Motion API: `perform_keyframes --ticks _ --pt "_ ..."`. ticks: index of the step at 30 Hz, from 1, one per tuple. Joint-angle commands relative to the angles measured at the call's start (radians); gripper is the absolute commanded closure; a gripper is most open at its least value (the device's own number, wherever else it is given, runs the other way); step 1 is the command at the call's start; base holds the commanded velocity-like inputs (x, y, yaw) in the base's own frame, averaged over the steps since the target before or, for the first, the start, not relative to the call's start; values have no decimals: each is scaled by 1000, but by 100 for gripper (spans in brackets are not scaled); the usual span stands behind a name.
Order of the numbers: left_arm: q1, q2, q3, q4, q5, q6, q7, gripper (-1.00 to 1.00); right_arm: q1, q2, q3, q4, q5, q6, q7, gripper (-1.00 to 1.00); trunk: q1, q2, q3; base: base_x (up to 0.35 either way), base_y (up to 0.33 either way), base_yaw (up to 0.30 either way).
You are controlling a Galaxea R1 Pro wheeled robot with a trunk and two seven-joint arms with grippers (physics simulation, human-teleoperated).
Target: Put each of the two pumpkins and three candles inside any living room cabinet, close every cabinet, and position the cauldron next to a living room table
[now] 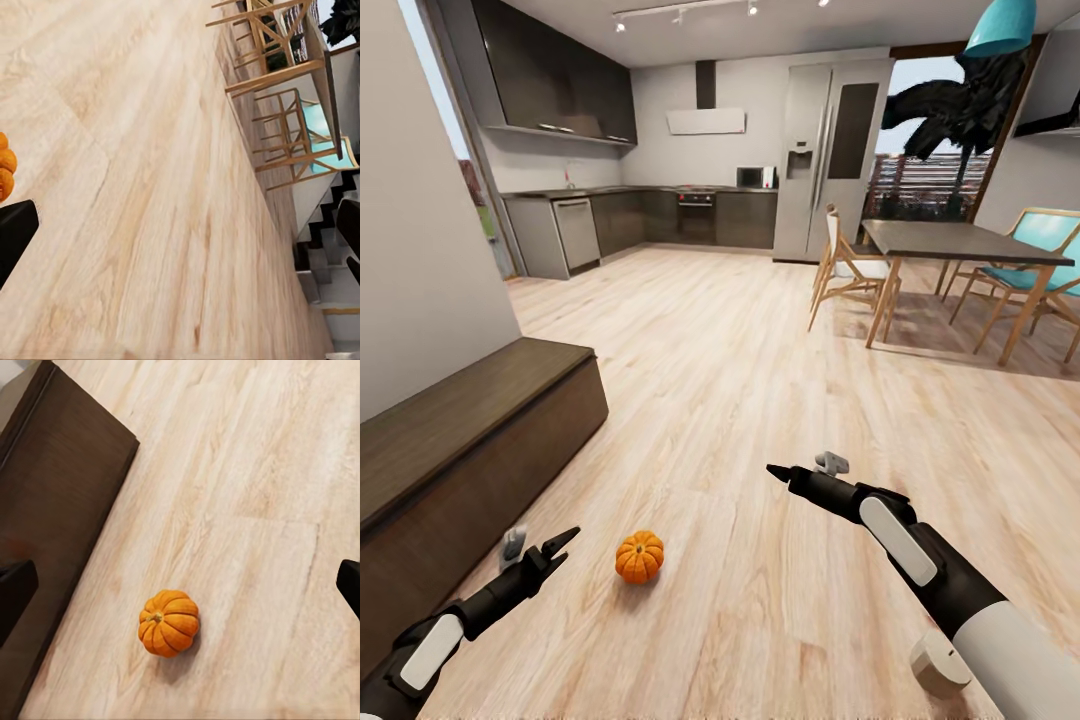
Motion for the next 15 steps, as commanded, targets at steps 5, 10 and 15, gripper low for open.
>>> perform_keyframes --ticks 5,10,15 --pt "0 1 1 1 9 9 -1 -100 -1 -1 1 -2 -3 3 1 -100 2 -2 -20 0 0 0" --pt "0 0 1 1 10 8 -1 -100 -1 0 1 -15 -5 3 2 -100 4 -3 -40 0 0 0" --pt "0 -4 0 1 9 7 -1 -100 1 -2 1 -133 -18 23 0 -100 6 -4 -59 0 0 0"
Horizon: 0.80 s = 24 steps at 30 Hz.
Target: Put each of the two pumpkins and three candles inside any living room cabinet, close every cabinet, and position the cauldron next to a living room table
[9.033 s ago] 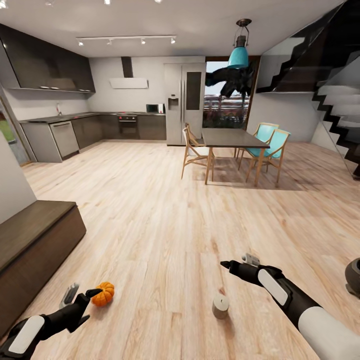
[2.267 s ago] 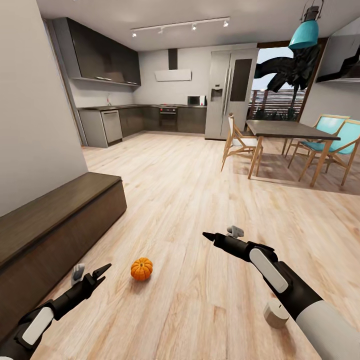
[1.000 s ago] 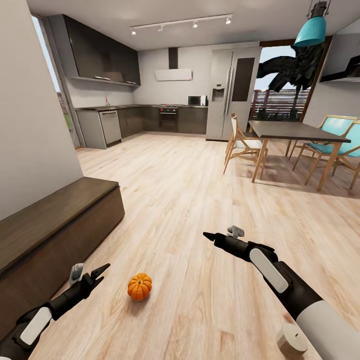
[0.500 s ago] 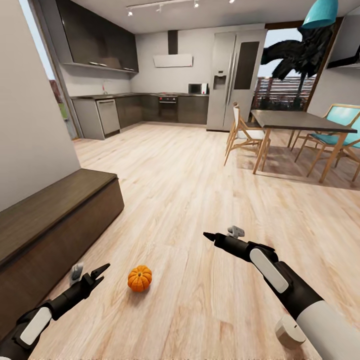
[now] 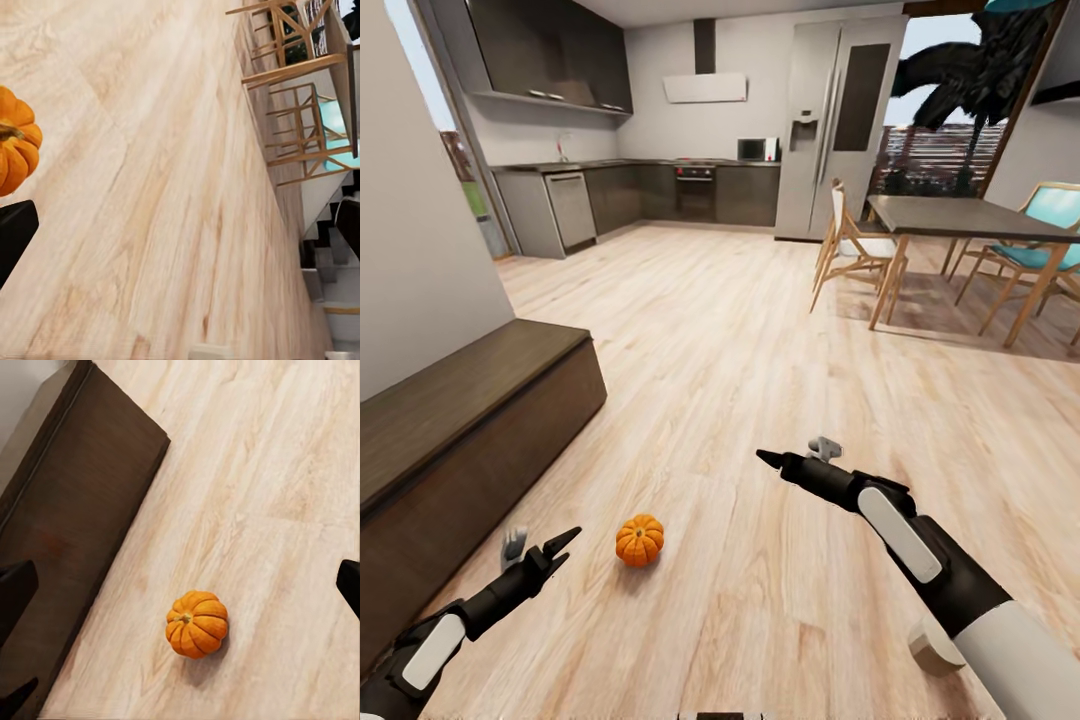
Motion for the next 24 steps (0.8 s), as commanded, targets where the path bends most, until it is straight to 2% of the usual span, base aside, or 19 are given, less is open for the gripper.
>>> perform_keyframes --ticks 1,5,6,9,24 --pt "0 -2 0 0 6 8 -1 -100 0 0 1 -29 -13 21 -8 -100 0 -1 -5 0 0 0" --pt "0 -6 -1 0 3 7 -1 -100 0 2 0 -82 -69 57 -106 -100 2 -2 -20 0 0 0" --pt "0 -5 -1 0 3 8 -2 -100 0 2 0 -99 -89 60 -163 -100 2 -2 -24 0 0 0" --pt "0 -6 -1 0 3 7 -3 -100 0 3 1 -112 -102 60 -212 -100 4 -2 -36 0 0 0" --pt "0 -6 -1 -1 7 8 -6 -100 0 1 0 -137 -97 56 -232 -100 11 -6 -94 0 0 0"
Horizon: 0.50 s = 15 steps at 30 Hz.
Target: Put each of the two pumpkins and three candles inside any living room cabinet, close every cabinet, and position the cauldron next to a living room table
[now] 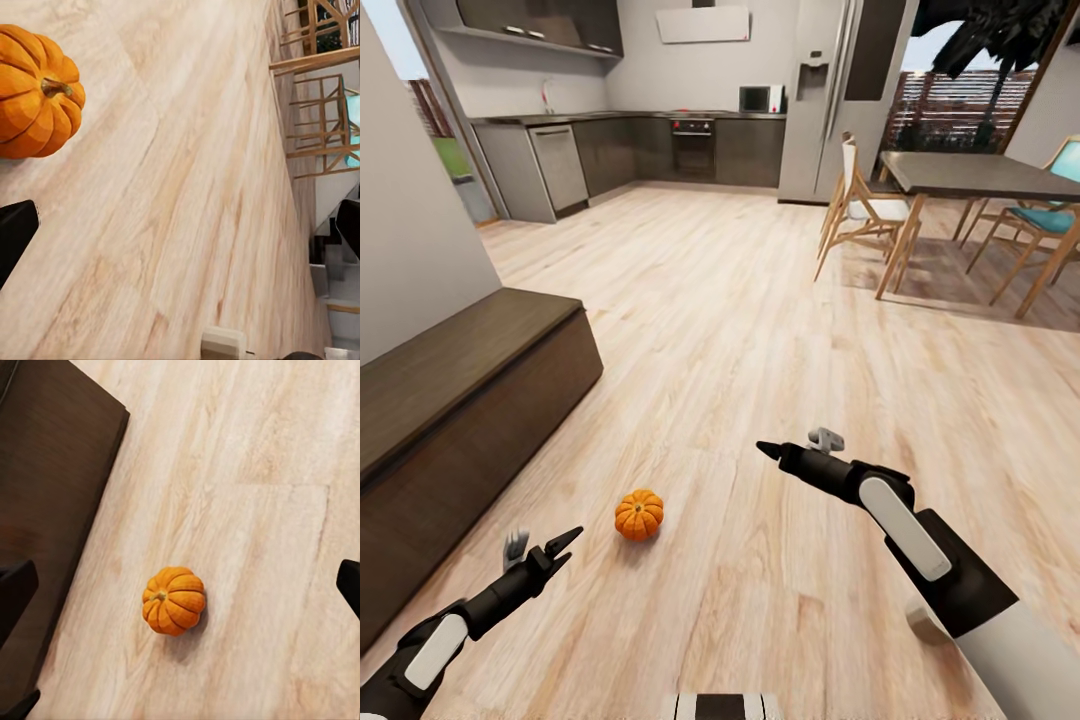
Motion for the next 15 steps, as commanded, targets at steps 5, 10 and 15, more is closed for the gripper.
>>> perform_keyframes --ticks 5,10,15 --pt "-1 -10 1 -16 8 9 -20 -100 -1 -1 3 -45 -10 0 -13 -100 2 -2 -20 0 0 0" --pt "-1 -24 -3 -41 5 8 -50 -100 -1 -1 3 -56 -10 0 -14 -100 4 -3 -40 0 0 0" --pt "-1 -25 -5 -49 6 8 -56 -100 -1 -1 3 -68 -11 1 -14 -100 7 -4 -59 0 0 0"
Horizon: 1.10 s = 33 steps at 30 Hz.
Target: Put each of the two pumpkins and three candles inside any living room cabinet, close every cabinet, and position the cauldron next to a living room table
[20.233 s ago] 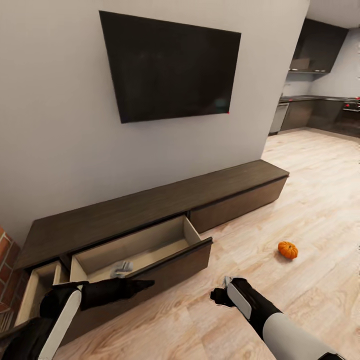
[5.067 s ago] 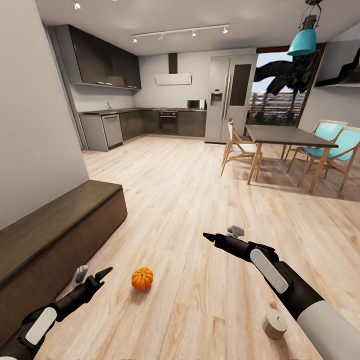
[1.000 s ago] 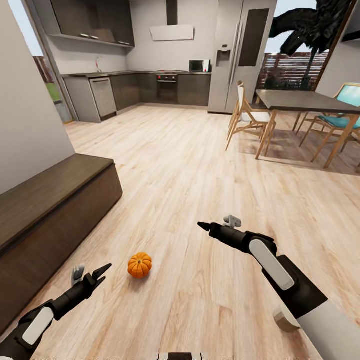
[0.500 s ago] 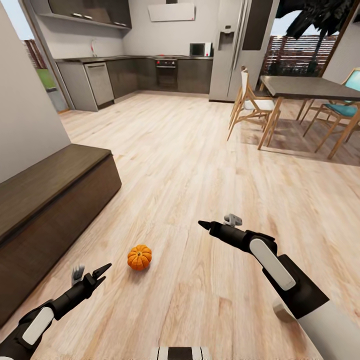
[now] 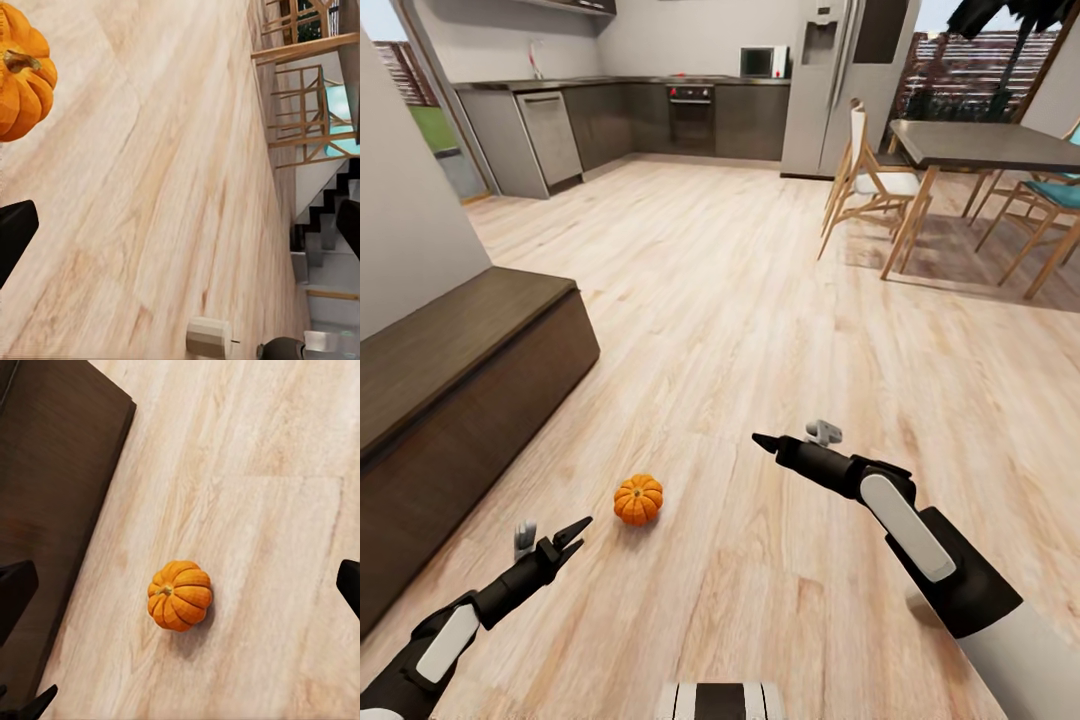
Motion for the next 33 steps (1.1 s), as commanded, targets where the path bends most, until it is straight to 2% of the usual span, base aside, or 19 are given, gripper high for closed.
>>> perform_keyframes --ticks 1,13,33 --pt "-1 0 0 -1 7 9 -2 -100 -1 -1 2 -6 -13 0 -10 -100 0 -1 -5 0 0 0" --pt "0 0 0 -3 8 10 -3 -100 -1 -1 2 -12 -22 -1 -8 -100 6 -3 -51 0 0 -18" --pt "-2 -5 1 -5 9 10 12 -100 -1 1 2 -13 -24 -1 -8 -100 14 -8 -124 0 0 -101"
